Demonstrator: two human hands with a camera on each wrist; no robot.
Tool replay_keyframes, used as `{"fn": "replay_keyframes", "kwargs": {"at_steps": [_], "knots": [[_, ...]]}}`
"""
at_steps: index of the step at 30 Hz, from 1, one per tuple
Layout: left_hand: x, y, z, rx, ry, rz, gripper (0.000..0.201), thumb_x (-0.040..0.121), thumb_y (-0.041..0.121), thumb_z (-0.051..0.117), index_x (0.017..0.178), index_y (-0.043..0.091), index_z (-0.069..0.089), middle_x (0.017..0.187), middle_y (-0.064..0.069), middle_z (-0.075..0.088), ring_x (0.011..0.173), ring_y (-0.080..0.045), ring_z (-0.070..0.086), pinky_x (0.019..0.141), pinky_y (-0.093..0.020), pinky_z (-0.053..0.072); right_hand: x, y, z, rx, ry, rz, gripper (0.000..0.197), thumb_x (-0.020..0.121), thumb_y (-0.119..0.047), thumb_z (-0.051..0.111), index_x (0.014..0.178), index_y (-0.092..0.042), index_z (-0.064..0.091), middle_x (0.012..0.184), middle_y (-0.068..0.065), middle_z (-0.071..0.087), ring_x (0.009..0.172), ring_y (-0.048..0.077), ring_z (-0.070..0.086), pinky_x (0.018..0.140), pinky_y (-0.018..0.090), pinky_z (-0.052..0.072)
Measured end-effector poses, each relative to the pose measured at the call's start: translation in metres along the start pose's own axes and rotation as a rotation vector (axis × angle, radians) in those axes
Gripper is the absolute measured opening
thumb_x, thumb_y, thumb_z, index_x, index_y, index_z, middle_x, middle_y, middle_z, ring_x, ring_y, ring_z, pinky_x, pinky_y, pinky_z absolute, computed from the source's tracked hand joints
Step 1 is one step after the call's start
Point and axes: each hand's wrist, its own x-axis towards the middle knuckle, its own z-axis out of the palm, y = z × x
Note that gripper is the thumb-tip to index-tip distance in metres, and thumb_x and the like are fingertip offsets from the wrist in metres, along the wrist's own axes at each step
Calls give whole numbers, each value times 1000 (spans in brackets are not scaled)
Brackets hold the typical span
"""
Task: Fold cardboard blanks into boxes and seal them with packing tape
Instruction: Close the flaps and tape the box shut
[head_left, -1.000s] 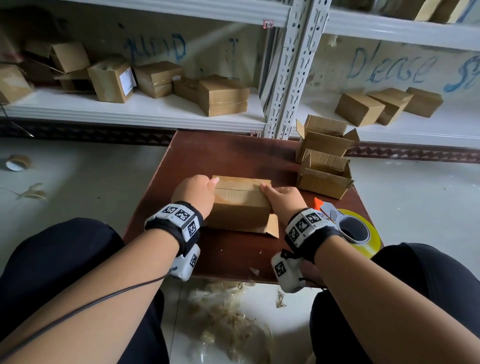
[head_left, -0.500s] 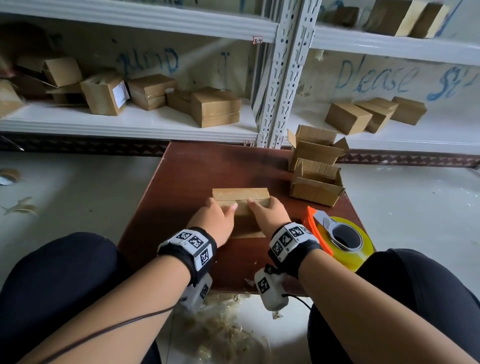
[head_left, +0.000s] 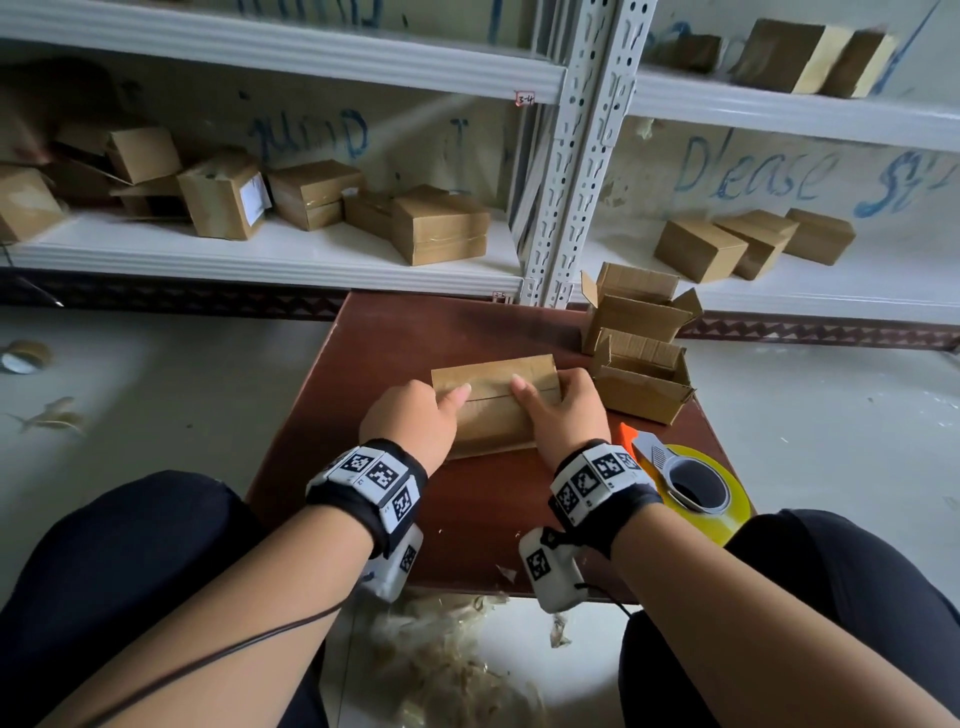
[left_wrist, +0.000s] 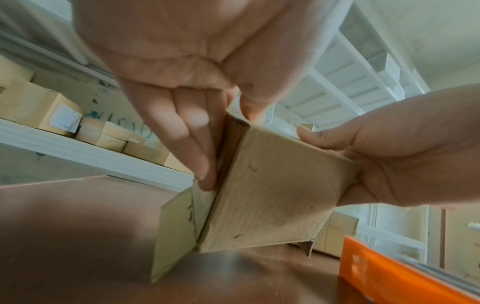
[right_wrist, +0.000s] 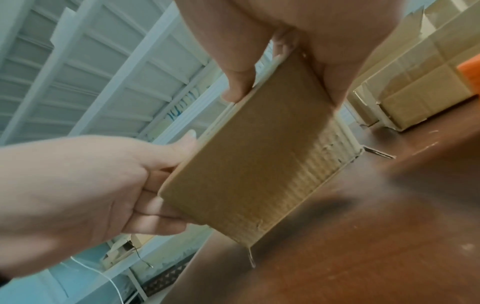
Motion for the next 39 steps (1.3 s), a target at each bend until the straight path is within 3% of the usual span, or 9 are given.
{"fn": "replay_keyframes", "kwargs": {"at_steps": [9,13,17,20,23,27,33,36,39], "knots": [[5,-6,-23,-469,156,38,66,94,50,69,54,10,35,49,-3,39,54,-25,39,52,-34,26,-7,-8,-8,174,112,-92,39,105,-32,60,138,-10,57,120,-2,61,111,10,58,91,22,41],[14,-18,-24,-612,197,141,39,73,51,82,78,14,72,80,7,76,80,-11,70,80,-34,59,-5,-9,-4,291,-27,-49,55,97,-7,70,149,-13,52,131,-2,65,121,12,62,104,29,53],[3,-10,-36,-644,203,112,76,75,68,80,58,12,32,57,-3,26,56,-19,31,58,-32,27,-6,-8,3,426,-40,31,66,78,-37,80,133,-9,58,119,9,72,108,22,72,98,48,60],[-1,-11,-35,-675,153,58,64,84,64,74,61,6,58,52,0,42,56,-16,40,60,-31,33,-3,-6,3,439,-29,133,82,72,-78,74,117,-11,60,108,7,70,100,26,72,88,46,61],[0,-7,-36,-707,31,-3,27,89,34,81,107,15,77,104,6,73,102,-12,66,89,-25,46,6,2,-1,418,-36,219,96,54,-101,60,96,-14,62,92,6,65,84,28,67,83,44,58],[-2,-6,-36,-715,-104,32,86,84,-3,80,157,17,41,157,-12,47,143,-22,48,118,-32,37,7,-3,-8,631,-71,404,127,45,-105,62,138,-17,60,128,-3,66,117,25,61,111,48,45],[-8,-1,-34,-609,-100,34,72,85,24,74,152,24,46,148,-8,53,132,-26,55,112,-40,45,-9,-26,-14,766,-158,328,140,40,-107,60,159,-35,40,165,-2,39,153,23,35,126,57,24],[-13,5,-35,-774,-161,-126,101,74,83,62,148,19,40,152,-3,50,138,-24,49,118,-46,37,-6,-21,-8,774,-192,299,130,47,-103,65,156,-36,44,160,3,48,147,24,46,125,57,29],[-16,13,-34,-802,-153,-185,87,88,85,43,140,15,41,138,0,54,132,-24,51,108,-37,36,-6,-16,-3,719,-174,299,110,56,-101,64,142,-32,62,137,2,69,134,25,59,120,52,38]]}}
